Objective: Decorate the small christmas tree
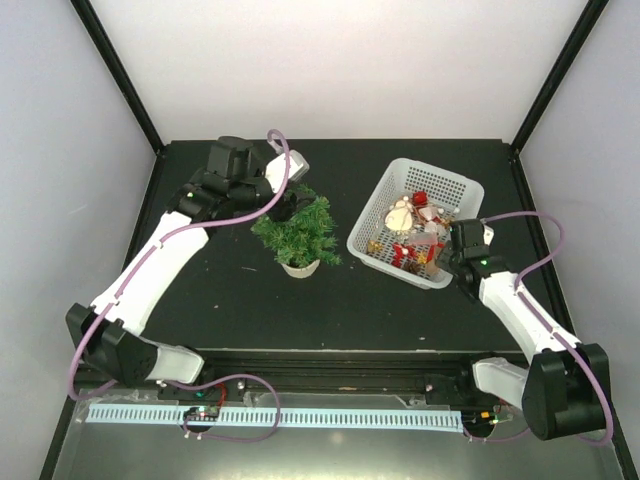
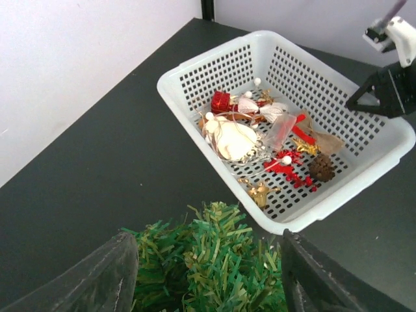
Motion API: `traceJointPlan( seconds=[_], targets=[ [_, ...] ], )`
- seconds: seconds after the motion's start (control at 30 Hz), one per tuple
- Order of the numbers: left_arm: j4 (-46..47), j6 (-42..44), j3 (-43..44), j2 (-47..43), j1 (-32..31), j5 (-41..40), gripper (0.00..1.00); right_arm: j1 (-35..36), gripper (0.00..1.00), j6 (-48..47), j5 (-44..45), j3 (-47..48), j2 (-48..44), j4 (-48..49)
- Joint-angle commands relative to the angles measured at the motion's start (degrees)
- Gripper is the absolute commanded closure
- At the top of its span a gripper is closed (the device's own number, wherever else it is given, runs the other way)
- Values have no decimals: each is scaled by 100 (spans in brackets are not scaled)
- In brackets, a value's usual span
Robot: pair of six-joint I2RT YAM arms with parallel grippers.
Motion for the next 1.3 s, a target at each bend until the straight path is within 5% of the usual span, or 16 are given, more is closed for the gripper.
traceJointPlan(
  seconds=[0.0,0.2,0.63,0.97,1.27],
  targets=[
    [54,148,-33,-454,-49,-262,33,-121,96,25,477,54,-178,-175],
    [-18,145,-118,-926,-49,-514,2,-477,95,65,617,74,-163,-388],
    [-291,161,-193,-1796,-41,-532,1,-992,74,49,309,138,74,-409],
    [-399,269,-290,-2144,6,-926,1,-978,33,216,936,627,-190,-1138],
    [-574,96,-150,-2494,431,-1350,1,-260,32,339,1249,1381,-579,-1066]
  ],
)
